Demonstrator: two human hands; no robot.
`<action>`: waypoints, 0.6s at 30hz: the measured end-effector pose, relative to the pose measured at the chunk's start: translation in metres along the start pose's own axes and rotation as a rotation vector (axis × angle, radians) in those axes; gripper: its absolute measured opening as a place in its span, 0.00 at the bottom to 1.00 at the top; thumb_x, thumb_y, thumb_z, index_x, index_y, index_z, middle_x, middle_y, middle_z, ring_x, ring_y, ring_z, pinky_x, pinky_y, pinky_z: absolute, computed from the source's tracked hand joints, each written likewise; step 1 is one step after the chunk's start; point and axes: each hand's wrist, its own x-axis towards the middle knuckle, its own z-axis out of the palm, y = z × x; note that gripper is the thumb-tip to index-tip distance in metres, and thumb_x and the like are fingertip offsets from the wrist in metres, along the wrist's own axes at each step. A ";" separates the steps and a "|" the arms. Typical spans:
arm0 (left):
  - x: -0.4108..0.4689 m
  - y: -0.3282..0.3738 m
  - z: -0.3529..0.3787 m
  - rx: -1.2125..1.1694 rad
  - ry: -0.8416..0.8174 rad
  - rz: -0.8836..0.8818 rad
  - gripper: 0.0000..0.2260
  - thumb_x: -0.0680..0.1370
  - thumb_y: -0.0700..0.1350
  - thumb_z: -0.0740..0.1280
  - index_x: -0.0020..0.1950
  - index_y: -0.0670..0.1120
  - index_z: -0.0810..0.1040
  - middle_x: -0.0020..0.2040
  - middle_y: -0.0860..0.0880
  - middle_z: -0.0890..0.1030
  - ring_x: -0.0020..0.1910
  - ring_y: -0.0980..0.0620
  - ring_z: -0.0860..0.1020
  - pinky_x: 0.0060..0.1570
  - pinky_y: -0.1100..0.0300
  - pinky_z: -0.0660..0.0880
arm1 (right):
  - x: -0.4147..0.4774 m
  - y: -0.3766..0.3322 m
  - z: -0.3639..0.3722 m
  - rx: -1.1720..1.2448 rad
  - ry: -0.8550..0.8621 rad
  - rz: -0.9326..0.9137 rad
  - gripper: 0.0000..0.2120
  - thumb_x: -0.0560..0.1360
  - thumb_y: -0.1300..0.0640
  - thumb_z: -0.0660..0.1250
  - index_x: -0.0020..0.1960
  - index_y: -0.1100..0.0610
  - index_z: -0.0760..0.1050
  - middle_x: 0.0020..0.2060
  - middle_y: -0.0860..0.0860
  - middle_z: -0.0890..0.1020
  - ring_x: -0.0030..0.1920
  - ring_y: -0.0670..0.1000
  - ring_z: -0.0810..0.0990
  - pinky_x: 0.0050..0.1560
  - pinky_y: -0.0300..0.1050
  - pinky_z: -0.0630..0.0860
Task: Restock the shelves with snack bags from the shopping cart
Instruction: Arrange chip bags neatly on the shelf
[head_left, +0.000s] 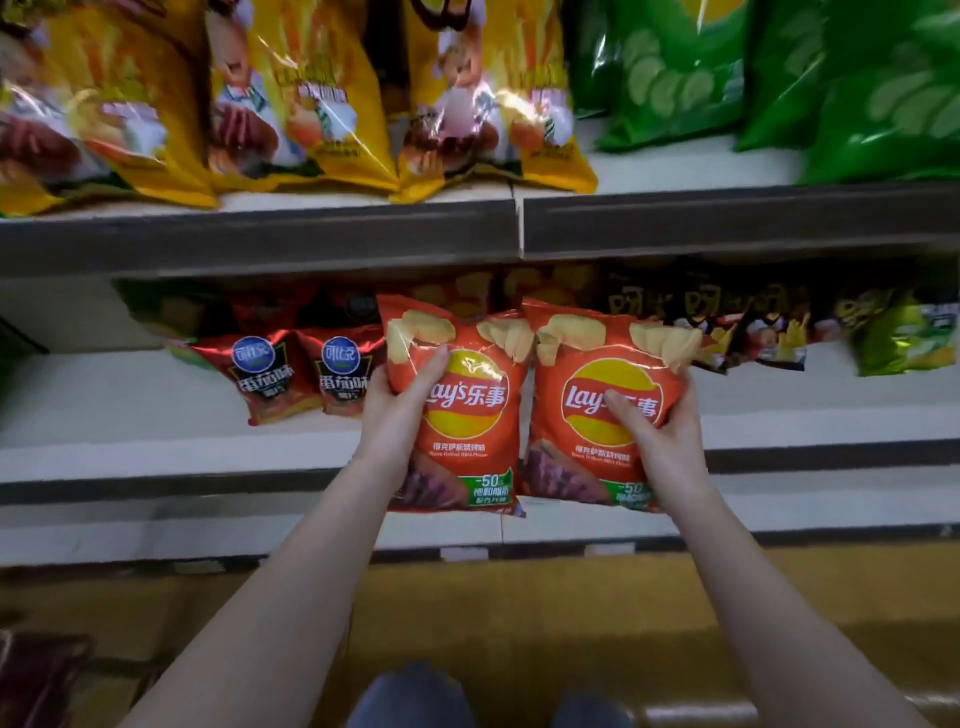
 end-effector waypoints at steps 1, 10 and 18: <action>0.015 -0.010 0.003 0.006 -0.013 0.033 0.38 0.66 0.59 0.73 0.72 0.50 0.63 0.57 0.48 0.78 0.48 0.50 0.79 0.45 0.55 0.77 | 0.015 0.014 0.006 0.006 -0.001 -0.029 0.38 0.68 0.50 0.72 0.73 0.49 0.57 0.56 0.47 0.74 0.48 0.42 0.77 0.41 0.38 0.74; 0.112 -0.081 0.020 0.016 -0.097 0.277 0.47 0.62 0.46 0.78 0.73 0.53 0.53 0.58 0.48 0.74 0.52 0.49 0.78 0.47 0.53 0.77 | 0.112 0.098 0.023 0.008 -0.026 -0.274 0.46 0.62 0.45 0.73 0.74 0.48 0.54 0.63 0.49 0.72 0.58 0.50 0.75 0.52 0.45 0.75; 0.137 -0.090 0.035 -0.032 0.041 0.425 0.41 0.61 0.49 0.81 0.64 0.55 0.59 0.63 0.46 0.73 0.55 0.45 0.78 0.54 0.46 0.78 | 0.145 0.104 0.003 0.008 0.050 -0.348 0.39 0.70 0.53 0.73 0.74 0.50 0.54 0.61 0.49 0.70 0.56 0.50 0.73 0.52 0.46 0.73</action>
